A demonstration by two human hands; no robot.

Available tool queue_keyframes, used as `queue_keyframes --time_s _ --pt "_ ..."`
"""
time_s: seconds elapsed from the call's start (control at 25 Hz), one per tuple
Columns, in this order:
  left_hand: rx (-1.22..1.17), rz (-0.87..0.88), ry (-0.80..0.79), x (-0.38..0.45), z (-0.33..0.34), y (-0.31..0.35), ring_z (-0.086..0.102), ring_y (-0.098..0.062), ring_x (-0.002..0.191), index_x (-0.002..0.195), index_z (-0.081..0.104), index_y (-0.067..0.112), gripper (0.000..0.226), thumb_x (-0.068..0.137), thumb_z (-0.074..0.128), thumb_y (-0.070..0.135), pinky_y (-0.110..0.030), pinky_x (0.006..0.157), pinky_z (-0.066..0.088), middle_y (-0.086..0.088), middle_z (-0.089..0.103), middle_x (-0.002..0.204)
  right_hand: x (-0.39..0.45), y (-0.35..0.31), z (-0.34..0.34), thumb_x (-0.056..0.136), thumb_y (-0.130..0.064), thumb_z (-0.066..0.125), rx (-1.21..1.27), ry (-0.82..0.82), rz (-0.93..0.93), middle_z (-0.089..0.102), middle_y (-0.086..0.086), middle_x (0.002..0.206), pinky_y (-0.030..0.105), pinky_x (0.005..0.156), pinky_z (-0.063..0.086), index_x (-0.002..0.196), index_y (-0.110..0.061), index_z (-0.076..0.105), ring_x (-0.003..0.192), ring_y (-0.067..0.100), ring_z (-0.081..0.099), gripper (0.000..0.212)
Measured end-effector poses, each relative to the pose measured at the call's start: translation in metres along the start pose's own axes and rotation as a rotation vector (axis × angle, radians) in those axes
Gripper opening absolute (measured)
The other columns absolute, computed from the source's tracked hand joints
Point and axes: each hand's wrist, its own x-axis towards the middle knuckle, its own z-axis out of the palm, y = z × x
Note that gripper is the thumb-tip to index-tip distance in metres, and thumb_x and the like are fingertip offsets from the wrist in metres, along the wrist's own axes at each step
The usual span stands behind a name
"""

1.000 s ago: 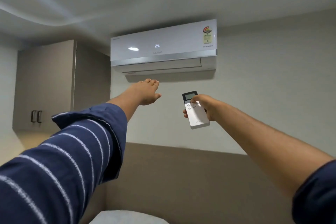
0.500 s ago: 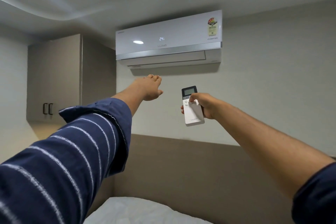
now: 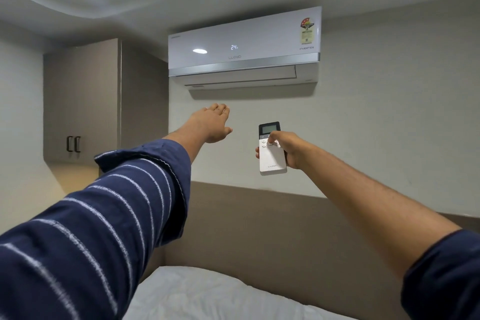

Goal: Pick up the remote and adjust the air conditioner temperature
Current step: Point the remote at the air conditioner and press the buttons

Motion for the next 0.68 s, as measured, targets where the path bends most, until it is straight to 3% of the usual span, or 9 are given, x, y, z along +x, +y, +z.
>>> queue_keyframes --time_s 0.28,0.68 --pt "-0.012 -0.007 0.004 -0.01 0.003 -0.004 0.001 -0.023 0.152 0.156 0.002 0.007 0.069 0.101 0.026 0.041 -0.038 0.124 0.011 -0.007 -0.001 0.165 -0.005 0.001 0.007 0.087 0.0 0.035 0.0 -0.008 0.003 0.064 0.022 0.091 0.035 0.065 0.053 0.114 0.0 0.045 0.071 0.032 0.064 0.03" --pt "-0.021 0.003 0.025 -0.02 0.001 -0.008 0.003 -0.023 0.152 0.156 0.002 0.007 0.069 0.101 0.027 0.04 -0.038 0.123 0.014 -0.007 0.001 0.165 -0.011 0.003 0.022 0.086 0.001 0.033 0.055 0.07 -0.038 0.062 0.021 0.081 0.035 0.063 0.052 0.109 -0.001 0.044 0.065 0.032 0.062 0.026"
